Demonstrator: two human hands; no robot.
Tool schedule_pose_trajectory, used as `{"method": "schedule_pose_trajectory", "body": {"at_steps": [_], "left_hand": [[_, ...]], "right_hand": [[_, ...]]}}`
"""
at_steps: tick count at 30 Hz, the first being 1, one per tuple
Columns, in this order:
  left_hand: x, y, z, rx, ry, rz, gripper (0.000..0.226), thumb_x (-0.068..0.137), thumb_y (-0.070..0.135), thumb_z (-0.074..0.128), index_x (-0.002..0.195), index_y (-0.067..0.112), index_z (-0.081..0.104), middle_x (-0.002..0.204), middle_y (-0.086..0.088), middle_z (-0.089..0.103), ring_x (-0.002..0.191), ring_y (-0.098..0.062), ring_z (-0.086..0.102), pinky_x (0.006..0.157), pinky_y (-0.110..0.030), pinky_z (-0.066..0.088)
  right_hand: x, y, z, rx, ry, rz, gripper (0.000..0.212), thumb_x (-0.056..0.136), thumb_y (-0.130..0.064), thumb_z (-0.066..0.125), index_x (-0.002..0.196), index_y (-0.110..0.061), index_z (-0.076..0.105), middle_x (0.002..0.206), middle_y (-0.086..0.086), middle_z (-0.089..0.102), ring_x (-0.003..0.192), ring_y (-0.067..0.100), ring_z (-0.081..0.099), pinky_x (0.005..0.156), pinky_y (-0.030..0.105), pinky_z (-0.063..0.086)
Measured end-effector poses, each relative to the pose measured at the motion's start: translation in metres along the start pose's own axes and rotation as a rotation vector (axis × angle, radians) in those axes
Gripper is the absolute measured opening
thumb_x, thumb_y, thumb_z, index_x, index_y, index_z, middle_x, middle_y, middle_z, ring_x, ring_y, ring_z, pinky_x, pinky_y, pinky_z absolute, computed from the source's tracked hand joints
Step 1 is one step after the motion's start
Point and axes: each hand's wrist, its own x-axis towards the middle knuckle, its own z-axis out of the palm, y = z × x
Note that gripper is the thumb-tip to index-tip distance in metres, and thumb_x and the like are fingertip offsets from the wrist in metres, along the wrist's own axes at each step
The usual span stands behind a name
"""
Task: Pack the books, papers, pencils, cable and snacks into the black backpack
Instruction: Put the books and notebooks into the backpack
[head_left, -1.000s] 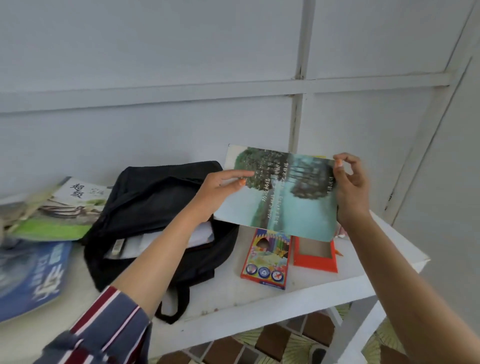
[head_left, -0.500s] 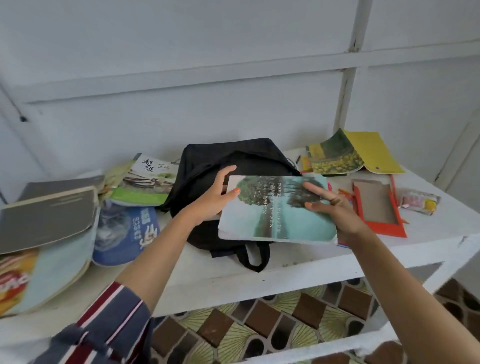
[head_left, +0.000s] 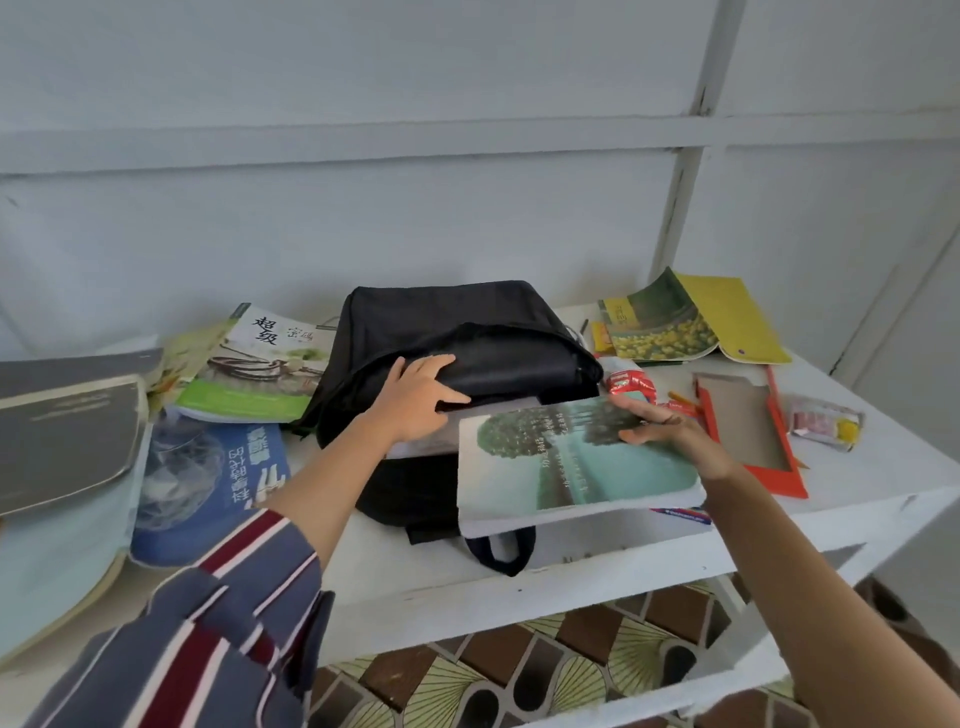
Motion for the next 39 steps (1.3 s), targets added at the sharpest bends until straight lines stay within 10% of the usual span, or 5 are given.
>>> {"method": "schedule_pose_trajectory", "body": {"at_steps": [4,17,26,32,39], "left_hand": [[0.013,-0.007,-0.023,-0.099,0.086,0.000,0.045,0.087,0.016,0.058,0.128,0.033,0.054,0.149,-0.002,0.032,0.133,-0.023,0.034,0.115,-0.049,0.015],[0.028,-0.023,-0.075,-0.390,0.114,0.016,0.062,0.068,0.040,0.080,0.126,0.034,0.057,0.143,0.003,0.038,0.134,-0.017,0.034,0.114,-0.043,0.025],[0.028,-0.023,-0.082,-0.407,0.107,0.065,0.063,0.069,0.034,0.080,0.127,0.027,0.057,0.140,0.002,0.041,0.130,-0.017,0.037,0.111,-0.037,0.027],[0.029,-0.023,-0.082,-0.428,0.115,0.073,0.062,0.069,0.032,0.081,0.126,0.027,0.058,0.137,0.002,0.043,0.128,-0.017,0.040,0.109,-0.037,0.030],[0.029,-0.025,-0.084,-0.445,0.109,0.074,0.060,0.070,0.029,0.081,0.126,0.026,0.059,0.139,0.003,0.042,0.129,-0.015,0.038,0.109,-0.034,0.029]], "right_hand": [[0.005,-0.005,0.012,0.197,0.078,0.007,0.049,0.083,0.012,0.051,0.123,-0.016,0.056,0.102,-0.005,0.063,0.068,-0.003,0.064,0.055,0.006,0.047],[0.045,-0.007,0.115,0.565,0.513,-0.113,0.034,0.086,0.008,0.056,0.110,-0.016,0.063,0.102,0.010,0.067,0.093,0.024,0.065,0.090,0.036,0.053],[0.053,-0.024,0.099,-0.490,-0.085,0.160,0.078,0.086,-0.023,0.064,0.147,-0.029,0.015,0.079,0.007,0.059,0.051,0.016,0.056,0.042,0.020,0.044],[0.061,-0.014,0.098,-1.323,-0.113,-0.367,0.058,0.086,-0.040,0.060,0.139,-0.043,0.036,0.149,-0.001,0.031,0.136,0.019,0.029,0.112,0.039,0.025],[0.087,-0.001,0.102,-1.271,-0.171,-0.288,0.048,0.093,-0.042,0.050,0.138,-0.046,0.035,0.156,-0.006,0.017,0.144,0.017,0.015,0.117,0.044,0.014]]}}
